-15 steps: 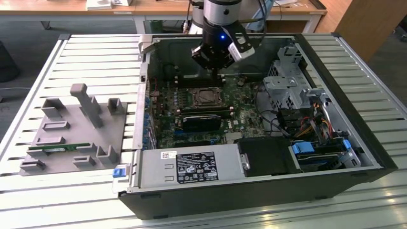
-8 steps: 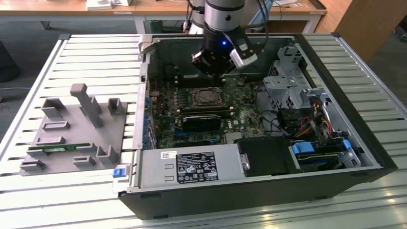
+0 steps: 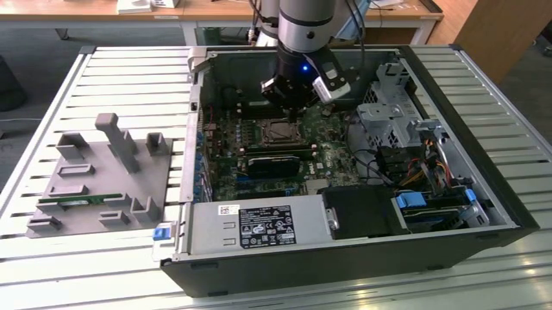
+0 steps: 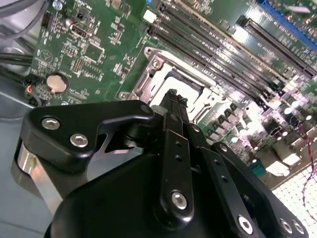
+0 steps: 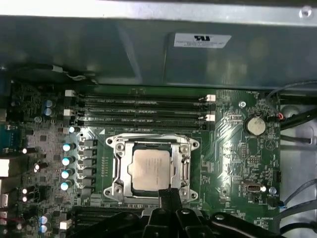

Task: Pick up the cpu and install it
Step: 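Install the second cpu locking lever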

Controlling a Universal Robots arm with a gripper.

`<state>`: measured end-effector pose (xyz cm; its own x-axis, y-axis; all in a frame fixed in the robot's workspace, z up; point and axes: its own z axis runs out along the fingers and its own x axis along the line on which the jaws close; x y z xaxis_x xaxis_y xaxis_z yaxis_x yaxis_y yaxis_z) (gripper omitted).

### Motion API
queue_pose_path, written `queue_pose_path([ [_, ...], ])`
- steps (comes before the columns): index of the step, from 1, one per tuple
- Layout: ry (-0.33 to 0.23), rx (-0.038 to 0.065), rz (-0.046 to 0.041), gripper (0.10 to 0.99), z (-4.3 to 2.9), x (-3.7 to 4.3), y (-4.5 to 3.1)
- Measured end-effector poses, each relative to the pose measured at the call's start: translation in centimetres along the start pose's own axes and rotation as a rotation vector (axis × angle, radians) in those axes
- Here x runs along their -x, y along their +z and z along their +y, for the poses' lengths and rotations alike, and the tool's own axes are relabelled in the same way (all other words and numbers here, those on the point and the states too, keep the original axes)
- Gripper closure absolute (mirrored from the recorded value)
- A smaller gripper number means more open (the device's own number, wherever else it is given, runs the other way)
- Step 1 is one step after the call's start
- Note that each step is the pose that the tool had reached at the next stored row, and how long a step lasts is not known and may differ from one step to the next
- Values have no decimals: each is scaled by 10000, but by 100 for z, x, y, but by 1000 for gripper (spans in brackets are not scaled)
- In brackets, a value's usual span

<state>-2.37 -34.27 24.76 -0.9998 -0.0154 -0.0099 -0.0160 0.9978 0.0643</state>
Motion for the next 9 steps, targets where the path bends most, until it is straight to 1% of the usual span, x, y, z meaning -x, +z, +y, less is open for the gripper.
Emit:
queue_pose_path([
  [9,-1,2,0,980,-108,-2,73],
])
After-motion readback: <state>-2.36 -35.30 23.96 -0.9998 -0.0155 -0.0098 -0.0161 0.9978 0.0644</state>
